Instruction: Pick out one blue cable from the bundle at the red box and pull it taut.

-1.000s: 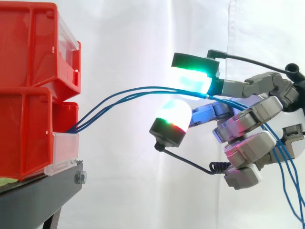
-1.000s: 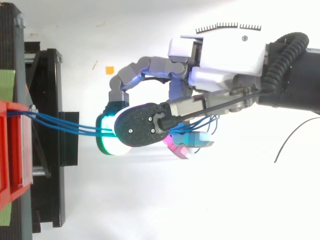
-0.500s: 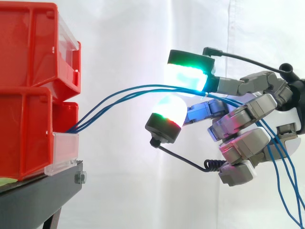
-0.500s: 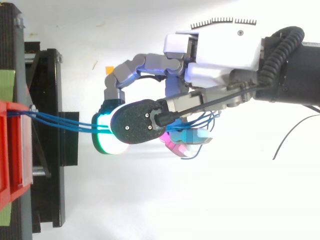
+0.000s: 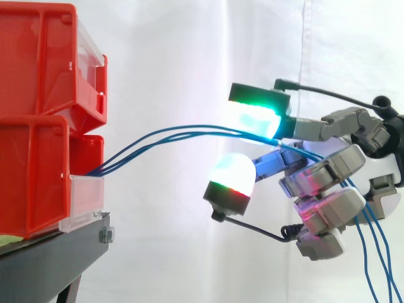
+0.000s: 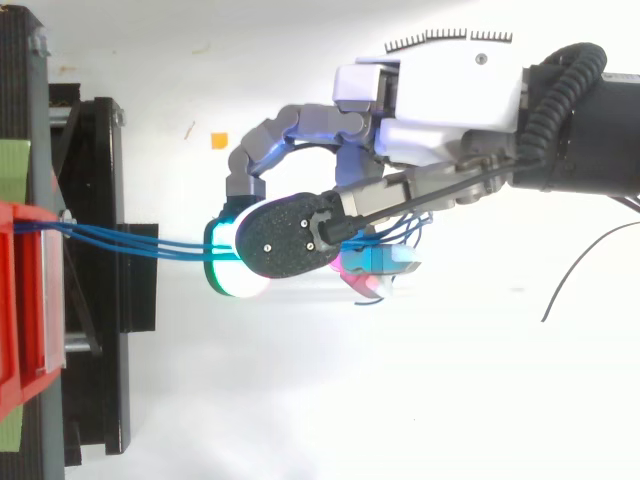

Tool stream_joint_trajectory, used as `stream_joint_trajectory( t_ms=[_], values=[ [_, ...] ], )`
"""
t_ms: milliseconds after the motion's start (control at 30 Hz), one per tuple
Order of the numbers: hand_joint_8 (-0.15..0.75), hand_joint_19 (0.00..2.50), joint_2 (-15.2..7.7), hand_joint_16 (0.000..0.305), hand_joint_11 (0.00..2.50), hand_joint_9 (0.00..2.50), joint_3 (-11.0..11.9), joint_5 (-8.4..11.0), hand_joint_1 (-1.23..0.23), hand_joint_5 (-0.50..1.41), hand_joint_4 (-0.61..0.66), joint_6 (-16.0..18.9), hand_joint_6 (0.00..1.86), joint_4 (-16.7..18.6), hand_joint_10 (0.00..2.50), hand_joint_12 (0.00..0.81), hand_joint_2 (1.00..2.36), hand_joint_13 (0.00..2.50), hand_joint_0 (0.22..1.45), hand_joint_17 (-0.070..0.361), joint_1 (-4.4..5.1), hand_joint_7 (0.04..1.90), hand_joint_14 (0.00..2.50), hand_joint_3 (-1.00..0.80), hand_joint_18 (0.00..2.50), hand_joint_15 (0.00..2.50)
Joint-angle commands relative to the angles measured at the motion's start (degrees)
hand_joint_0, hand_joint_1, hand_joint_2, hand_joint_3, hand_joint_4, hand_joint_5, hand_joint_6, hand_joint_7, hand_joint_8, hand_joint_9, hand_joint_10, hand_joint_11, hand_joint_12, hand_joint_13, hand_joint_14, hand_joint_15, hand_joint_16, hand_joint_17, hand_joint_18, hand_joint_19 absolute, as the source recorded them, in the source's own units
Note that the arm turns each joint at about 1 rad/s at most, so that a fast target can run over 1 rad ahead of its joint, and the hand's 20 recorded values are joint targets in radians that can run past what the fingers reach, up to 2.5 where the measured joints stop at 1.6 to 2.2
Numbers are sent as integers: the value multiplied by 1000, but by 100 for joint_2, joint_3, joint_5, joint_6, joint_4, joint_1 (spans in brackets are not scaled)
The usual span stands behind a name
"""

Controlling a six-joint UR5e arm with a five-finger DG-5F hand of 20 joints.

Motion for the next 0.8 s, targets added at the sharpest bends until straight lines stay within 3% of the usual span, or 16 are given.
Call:
stream_joint_trajectory(
  t_ms=[0, 167, 200, 400, 433, 600, 767],
  values=[
    [278, 1007, 3, 57, 1631, 1630, -36, -10, -480, -144, 120, -93, 829, 2, 23, 413, 1000, 1421, 614, 128, -19, 878, 31, -500, 1081, 1199],
    [289, 1006, 12, 57, 1622, 1633, -28, -115, -481, -143, 115, -137, 828, -86, 24, 410, 1000, 1420, 614, 129, -99, 876, 32, -500, 1080, 1191],
    [286, 1008, 135, 57, 1635, 1632, -28, -282, -480, -143, 117, -322, 828, -183, 23, 418, 1000, 1420, 614, 129, -186, 875, 32, -500, 1079, 1196],
    [289, 1004, 249, 57, 1608, 1653, -19, -317, -476, -140, 108, -471, 827, -429, 23, 420, 1000, 1418, 614, 128, -283, 882, 31, -500, 1079, 1180],
    [288, 1004, 249, 57, 1621, 1651, -19, -405, -475, -140, 107, -498, 827, -640, 23, 415, 1000, 1416, 614, 128, -310, 884, 32, -500, 1079, 1180],
    [284, 1005, 311, 57, 1630, 1656, -19, -774, -475, -137, 104, -621, 827, -1044, 24, 413, 1000, 1413, 615, 128, -371, 887, 32, -500, 1081, 1174],
    [285, 1004, 425, 57, 1607, 1653, -28, -730, -475, -136, 104, -735, 826, -1158, 24, 418, 1000, 1403, 615, 129, -406, 875, 32, -500, 1081, 1170]
  ],
)
